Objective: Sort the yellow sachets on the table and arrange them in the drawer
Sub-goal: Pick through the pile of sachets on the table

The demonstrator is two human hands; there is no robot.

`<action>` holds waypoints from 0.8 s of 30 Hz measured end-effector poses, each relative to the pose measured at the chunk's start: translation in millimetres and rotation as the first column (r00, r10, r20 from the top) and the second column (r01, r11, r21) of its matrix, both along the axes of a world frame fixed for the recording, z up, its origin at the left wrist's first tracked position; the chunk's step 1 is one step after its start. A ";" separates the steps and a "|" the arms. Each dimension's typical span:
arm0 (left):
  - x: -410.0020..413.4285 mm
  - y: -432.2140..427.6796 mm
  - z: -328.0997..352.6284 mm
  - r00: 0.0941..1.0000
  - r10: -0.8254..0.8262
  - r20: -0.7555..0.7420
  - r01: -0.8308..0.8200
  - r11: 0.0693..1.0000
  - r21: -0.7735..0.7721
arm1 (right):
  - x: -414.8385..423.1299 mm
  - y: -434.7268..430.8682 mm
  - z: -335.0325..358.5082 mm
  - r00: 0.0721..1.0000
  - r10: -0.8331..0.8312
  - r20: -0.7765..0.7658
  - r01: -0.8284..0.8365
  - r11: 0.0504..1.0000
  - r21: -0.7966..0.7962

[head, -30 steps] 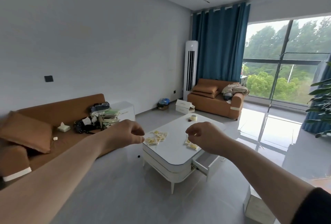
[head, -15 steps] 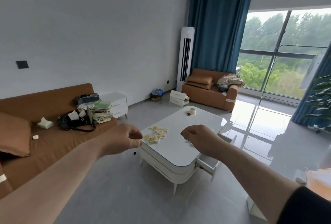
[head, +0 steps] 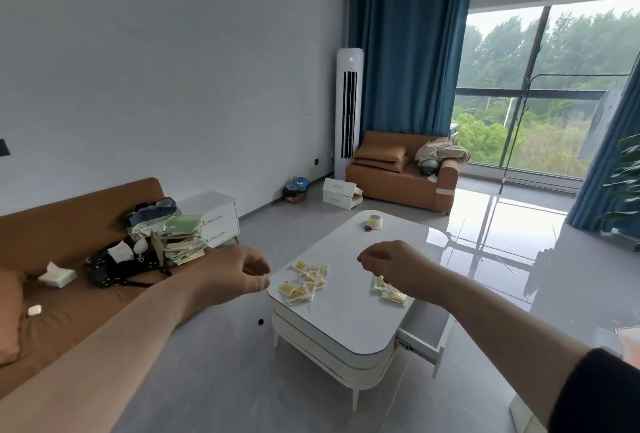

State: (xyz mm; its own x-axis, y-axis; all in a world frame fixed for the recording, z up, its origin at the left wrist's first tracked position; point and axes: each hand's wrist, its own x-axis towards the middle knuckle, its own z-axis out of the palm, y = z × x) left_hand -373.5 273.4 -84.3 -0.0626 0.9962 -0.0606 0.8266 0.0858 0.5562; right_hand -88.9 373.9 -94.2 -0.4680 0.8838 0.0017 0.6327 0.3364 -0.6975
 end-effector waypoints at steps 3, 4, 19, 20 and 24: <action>-16.4 48.5 -5.7 1.000 0.013 0.001 -0.013 1.000 -0.017 | -16.8 51.6 -10.4 1.000 -0.001 0.002 0.001 1.000 -0.012; -24.0 70.9 -9.1 1.000 0.017 -0.002 -0.017 1.000 -0.024 | -24.9 74.4 -15.1 1.000 0.006 0.004 -0.006 1.000 -0.017; -117.6 305.1 -21.9 0.998 0.057 0.018 -0.055 0.997 -0.060 | -122.1 305.7 -42.7 0.999 0.005 0.054 -0.002 0.999 -0.052; -122.6 318.7 -24.8 0.999 0.046 0.015 -0.045 0.997 -0.065 | -126.4 316.3 -44.5 0.999 0.001 0.047 0.002 0.998 -0.058; -141.8 371.6 -47.0 1.000 0.013 0.025 -0.010 0.993 -0.113 | -148.0 359.8 -57.8 0.999 -0.046 -0.006 0.046 0.996 -0.078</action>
